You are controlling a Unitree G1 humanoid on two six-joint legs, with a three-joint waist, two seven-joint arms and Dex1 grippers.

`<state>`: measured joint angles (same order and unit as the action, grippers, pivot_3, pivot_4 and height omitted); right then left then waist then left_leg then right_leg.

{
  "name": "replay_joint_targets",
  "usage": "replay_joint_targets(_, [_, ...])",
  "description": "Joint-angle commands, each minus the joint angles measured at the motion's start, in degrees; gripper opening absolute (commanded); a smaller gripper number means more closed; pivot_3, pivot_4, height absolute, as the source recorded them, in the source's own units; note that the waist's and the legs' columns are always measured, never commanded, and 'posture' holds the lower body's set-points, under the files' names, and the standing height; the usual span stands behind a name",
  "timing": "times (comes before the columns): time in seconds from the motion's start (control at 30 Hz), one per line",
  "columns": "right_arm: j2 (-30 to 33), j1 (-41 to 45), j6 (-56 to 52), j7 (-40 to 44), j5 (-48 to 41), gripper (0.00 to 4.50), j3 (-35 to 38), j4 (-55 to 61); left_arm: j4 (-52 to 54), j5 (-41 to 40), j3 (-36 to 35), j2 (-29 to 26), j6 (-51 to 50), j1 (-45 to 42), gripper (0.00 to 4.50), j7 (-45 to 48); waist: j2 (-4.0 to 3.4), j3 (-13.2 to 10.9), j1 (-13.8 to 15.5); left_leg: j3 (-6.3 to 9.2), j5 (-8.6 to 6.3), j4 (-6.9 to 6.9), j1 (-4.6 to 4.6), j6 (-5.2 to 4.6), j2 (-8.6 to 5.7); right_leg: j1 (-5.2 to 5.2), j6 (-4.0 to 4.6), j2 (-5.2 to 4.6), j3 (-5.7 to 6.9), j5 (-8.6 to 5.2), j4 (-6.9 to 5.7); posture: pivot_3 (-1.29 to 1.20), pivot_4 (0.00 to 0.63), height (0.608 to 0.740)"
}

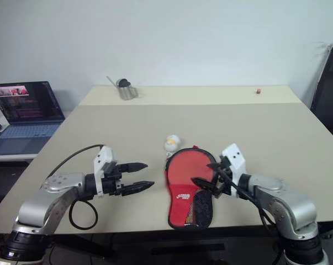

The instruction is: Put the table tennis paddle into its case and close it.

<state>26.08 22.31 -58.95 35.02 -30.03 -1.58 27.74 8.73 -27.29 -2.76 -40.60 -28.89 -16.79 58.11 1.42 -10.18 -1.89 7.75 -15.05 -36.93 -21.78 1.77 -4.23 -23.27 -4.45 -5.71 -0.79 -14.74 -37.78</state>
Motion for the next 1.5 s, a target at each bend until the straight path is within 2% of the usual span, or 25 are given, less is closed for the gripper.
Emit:
replay_joint_targets(0.03, [-1.8,3.8,7.2,0.2,4.0,4.47,-5.7,-5.0,-2.2,2.0,-2.5,0.5,2.7,-2.1,3.96,-3.4,0.00,0.0,0.0,0.03,0.00,0.00,-0.01,0.00,0.00,-0.01,0.01,0.01,0.02,0.00,0.00,0.00,0.150,0.740])
replay_joint_targets(0.23, [-6.2,7.8,13.3,-1.5,10.4,4.47,-12.0,-16.8,-10.7,7.6,-1.1,2.2,6.6,-7.4,3.96,-9.3,0.01,0.0,0.1,0.03,0.01,-0.03,-0.04,0.02,-0.04,-0.03,0.02,0.01,0.02,0.03,-0.01,0.00,0.150,0.740])
replay_joint_targets(0.4, [-7.5,7.8,17.3,-3.1,14.8,4.47,-13.3,-23.0,-21.0,10.6,1.1,7.1,8.8,-15.6,3.96,-11.9,0.03,0.0,0.4,0.06,0.08,-0.03,-0.11,0.18,-0.08,-0.09,0.02,-0.02,0.05,0.03,-0.01,0.00,0.150,0.740])
replay_joint_targets(0.53, [-8.1,7.0,18.8,-3.2,16.5,4.47,-13.7,-24.1,-35.4,15.0,3.3,11.2,11.3,-25.1,3.96,-14.0,0.06,0.0,0.3,0.05,0.10,-0.05,-0.14,0.21,-0.19,-0.11,0.02,-0.01,0.08,0.04,-0.03,0.00,0.150,0.740])
replay_joint_targets(0.63, [-8.7,6.6,18.7,-3.4,16.9,4.50,-13.6,-23.9,-45.7,17.2,4.1,13.5,14.7,-31.8,4.47,-14.2,0.07,0.0,-0.1,-0.01,0.10,-0.04,-0.14,0.22,-0.19,-0.16,0.02,0.02,0.03,0.04,-0.06,0.00,0.150,0.740])
replay_joint_targets(0.8, [-10.0,5.7,18.2,-4.1,17.5,4.50,-13.6,-22.9,-63.1,21.6,5.2,16.9,21.5,-42.1,4.47,-16.2,0.08,0.0,-0.2,-0.02,0.10,-0.04,-0.15,0.26,-0.20,-0.20,0.02,0.08,0.01,0.04,-0.08,0.00,0.150,0.740])
replay_joint_targets(0.93, [-10.7,5.2,17.6,-4.5,17.7,4.50,-13.6,-22.0,-72.3,24.5,5.9,19.2,24.4,-46.9,4.47,-16.2,0.09,0.0,-0.1,-0.03,0.09,-0.05,-0.15,0.26,-0.22,-0.20,0.02,0.08,0.00,0.04,-0.10,0.00,0.150,0.740])
replay_joint_targets(1.13, [-12.2,4.7,17.3,-5.5,18.2,4.50,-14.2,-21.1,-80.6,25.7,4.8,23.1,24.1,-50.7,4.47,-14.9,0.10,0.0,-0.2,-0.02,0.08,-0.06,-0.16,0.24,-0.24,-0.21,0.01,0.09,0.02,0.04,-0.13,0.00,0.150,0.740])
replay_joint_targets(1.5, [-14.1,4.0,17.8,-7.2,19.4,4.50,-14.5,-20.8,-84.3,28.6,4.0,25.4,23.7,-51.7,4.47,-19.9,0.11,0.0,-0.2,-0.01,0.08,-0.09,-0.16,0.23,-0.24,-0.24,0.02,0.14,0.01,0.04,-0.21,0.00,0.150,0.740])
